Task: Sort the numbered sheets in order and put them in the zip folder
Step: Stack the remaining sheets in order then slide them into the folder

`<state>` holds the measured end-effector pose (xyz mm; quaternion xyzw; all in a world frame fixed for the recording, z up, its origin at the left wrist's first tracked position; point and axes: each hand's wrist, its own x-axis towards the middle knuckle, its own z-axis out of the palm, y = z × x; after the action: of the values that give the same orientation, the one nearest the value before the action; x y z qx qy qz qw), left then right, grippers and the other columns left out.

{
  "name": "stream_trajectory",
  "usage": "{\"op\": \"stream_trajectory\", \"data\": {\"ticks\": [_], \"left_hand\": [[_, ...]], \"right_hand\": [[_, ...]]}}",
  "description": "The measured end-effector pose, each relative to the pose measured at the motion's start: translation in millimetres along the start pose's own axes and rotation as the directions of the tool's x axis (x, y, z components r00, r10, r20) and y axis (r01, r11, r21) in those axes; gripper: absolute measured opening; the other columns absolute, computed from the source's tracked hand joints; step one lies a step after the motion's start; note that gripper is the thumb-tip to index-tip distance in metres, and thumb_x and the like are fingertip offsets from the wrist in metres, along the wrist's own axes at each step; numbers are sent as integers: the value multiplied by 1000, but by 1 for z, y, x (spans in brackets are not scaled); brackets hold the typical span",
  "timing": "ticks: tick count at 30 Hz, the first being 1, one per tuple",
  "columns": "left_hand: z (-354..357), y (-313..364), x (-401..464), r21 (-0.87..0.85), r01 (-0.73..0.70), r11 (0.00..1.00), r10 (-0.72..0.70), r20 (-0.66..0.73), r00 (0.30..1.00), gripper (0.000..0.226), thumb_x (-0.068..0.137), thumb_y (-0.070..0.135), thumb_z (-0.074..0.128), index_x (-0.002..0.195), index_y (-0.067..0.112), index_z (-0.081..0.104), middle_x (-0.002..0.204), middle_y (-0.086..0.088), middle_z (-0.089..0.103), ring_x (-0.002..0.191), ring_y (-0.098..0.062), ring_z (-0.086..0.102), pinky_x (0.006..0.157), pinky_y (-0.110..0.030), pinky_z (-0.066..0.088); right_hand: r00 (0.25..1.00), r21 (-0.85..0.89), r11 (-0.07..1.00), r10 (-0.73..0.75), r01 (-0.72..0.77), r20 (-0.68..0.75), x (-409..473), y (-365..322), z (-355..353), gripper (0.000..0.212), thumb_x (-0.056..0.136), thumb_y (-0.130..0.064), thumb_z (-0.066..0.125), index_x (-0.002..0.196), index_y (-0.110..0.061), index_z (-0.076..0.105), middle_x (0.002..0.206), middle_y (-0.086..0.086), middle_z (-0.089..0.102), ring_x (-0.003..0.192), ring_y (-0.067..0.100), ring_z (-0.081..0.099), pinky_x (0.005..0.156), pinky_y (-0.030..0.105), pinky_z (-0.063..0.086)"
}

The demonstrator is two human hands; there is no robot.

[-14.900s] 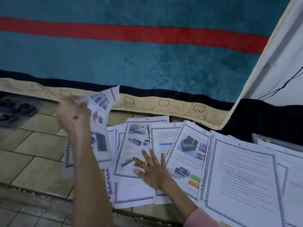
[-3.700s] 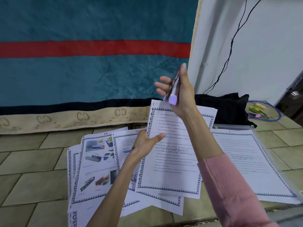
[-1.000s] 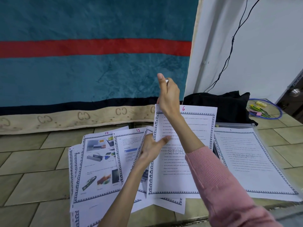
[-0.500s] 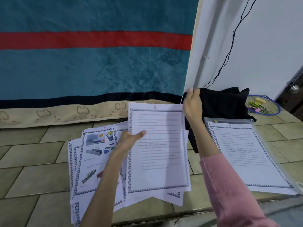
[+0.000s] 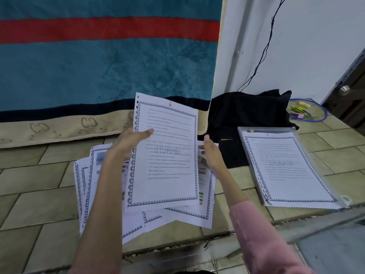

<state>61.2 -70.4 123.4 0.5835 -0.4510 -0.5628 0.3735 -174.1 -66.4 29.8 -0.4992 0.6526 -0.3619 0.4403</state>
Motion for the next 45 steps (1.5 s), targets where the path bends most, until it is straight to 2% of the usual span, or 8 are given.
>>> {"op": "stream_trajectory", "data": {"ticks": [3, 9, 14, 21, 25, 29, 36, 45], "left_hand": [[21, 23, 5, -90, -79, 993, 81, 19, 997, 30, 87, 16, 64, 117, 13, 59, 100, -2, 67, 87, -14, 66, 58, -23, 58], [148, 11, 50, 96, -125, 988, 116, 89, 989, 53, 81, -1, 65, 131, 3, 45, 124, -7, 58, 109, -23, 58, 93, -35, 49], [269, -34, 54, 261, -162, 952, 113, 196, 974, 85, 89, 7, 56, 150, 19, -2, 133, -10, 51, 108, -19, 52, 84, -27, 41], [329, -70, 63, 446, -377, 812, 302, 231, 925, 56, 90, 1, 32, 143, 19, 27, 126, -10, 53, 105, -24, 55, 85, -35, 46], [336, -93, 71, 768, -431, 474, 320, 306, 897, 53, 95, 3, 39, 145, 14, 26, 156, -11, 14, 144, -30, 10, 116, -40, 13], [331, -106, 74, 843, -451, 292, 208, 404, 891, 52, 100, 18, 32, 149, 19, 16, 159, -6, 2, 146, -28, -4, 116, -48, -4], [296, -76, 67, 699, -497, 514, 223, 451, 864, 52, 100, 28, 35, 149, 18, 19, 159, -3, 6, 146, -21, 2, 117, -43, 3], [84, -92, 44, 674, -117, 729, 380, -257, 889, 50, 99, 16, 37, 147, 12, 25, 157, -6, 14, 146, -20, 9, 119, -38, 9]], "right_hand": [[996, 407, 913, -49, 16, 71, -6, -27, -34, 48, 96, -36, 48, 139, -23, 32, 121, 6, 61, 102, 19, 62, 83, 30, 51], [875, -111, 990, -129, 87, -466, -12, -17, -135, 28, 89, 7, 42, 108, -14, 42, 95, 7, 53, 77, 20, 48, 53, 18, 40], [754, -392, 869, -34, -302, -656, -11, 32, -205, 43, 86, 7, 41, 121, -14, 57, 126, 14, 55, 111, 31, 55, 89, 36, 43], [774, -586, 666, -20, -462, -633, 4, 76, -242, 50, 88, 7, 43, 130, -18, 53, 129, 13, 49, 119, 33, 48, 99, 44, 33], [827, -675, 540, 72, -503, -558, 10, 103, -233, 41, 99, -17, 33, 138, -23, 41, 153, 10, 22, 142, 32, 13, 111, 55, 13], [890, -692, 560, 261, -456, -375, 17, 123, -216, 59, 97, -55, 10, 150, -31, 3, 159, 4, -7, 146, 29, -8, 111, 63, -4], [892, -702, 561, 180, -439, -414, 33, 90, -188, 57, 100, -42, 20, 151, -23, 5, 159, 10, -7, 145, 31, -14, 111, 61, -8], [967, -716, 659, -238, 230, 92, 28, 14, 16, 49, 101, -40, 25, 148, -27, 21, 159, 7, 3, 146, 27, -9, 114, 55, -3]]}}
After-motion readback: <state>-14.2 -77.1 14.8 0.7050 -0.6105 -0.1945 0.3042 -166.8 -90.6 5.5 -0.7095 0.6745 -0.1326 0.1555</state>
